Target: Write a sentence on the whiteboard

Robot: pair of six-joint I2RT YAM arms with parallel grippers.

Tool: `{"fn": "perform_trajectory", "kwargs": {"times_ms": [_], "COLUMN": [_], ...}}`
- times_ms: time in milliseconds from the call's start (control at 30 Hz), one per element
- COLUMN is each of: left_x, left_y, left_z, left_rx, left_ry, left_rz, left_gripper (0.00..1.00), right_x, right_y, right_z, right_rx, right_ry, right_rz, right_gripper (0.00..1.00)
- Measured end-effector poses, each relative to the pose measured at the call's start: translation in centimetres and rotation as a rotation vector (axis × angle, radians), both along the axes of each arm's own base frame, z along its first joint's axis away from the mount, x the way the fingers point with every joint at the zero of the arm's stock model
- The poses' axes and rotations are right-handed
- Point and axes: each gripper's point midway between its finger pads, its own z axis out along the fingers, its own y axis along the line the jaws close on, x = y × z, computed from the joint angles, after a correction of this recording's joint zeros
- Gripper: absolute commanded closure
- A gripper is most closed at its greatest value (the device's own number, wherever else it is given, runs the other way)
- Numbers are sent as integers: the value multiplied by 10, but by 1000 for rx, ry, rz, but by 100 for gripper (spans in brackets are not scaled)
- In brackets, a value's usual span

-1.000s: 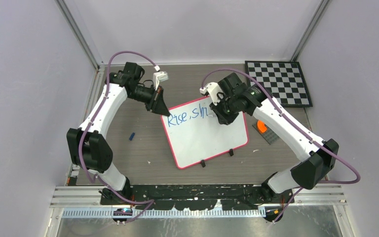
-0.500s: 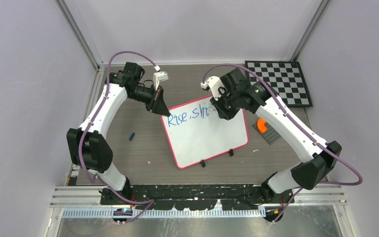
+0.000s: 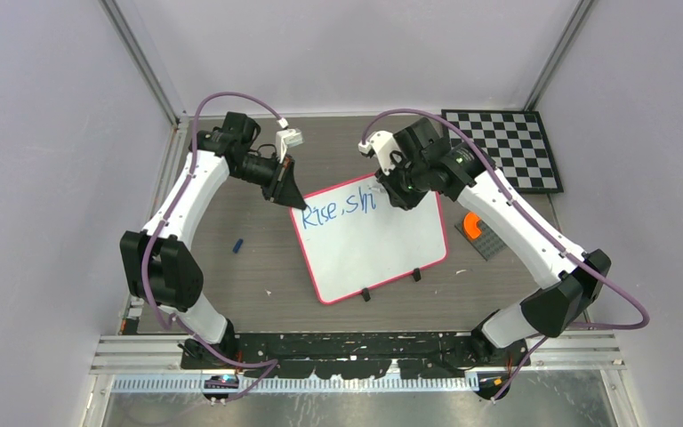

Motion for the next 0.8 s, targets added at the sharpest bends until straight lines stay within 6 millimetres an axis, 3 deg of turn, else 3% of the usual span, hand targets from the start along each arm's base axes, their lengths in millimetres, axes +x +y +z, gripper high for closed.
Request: {"fn": "perform_trajectory", "kwargs": {"times_ms": [800], "left_x": [0], "left_y": [0], "left_z": [0], "left_rx": [-1], "left_ry": [-3], "left_rz": [-3], "left_gripper": [100], "right_x": [-9], "right_y": [-12], "right_z": [5], "right_rx": [-4], "right_ry": [-10], "right_rz": [-11], "right_gripper": [100]}}
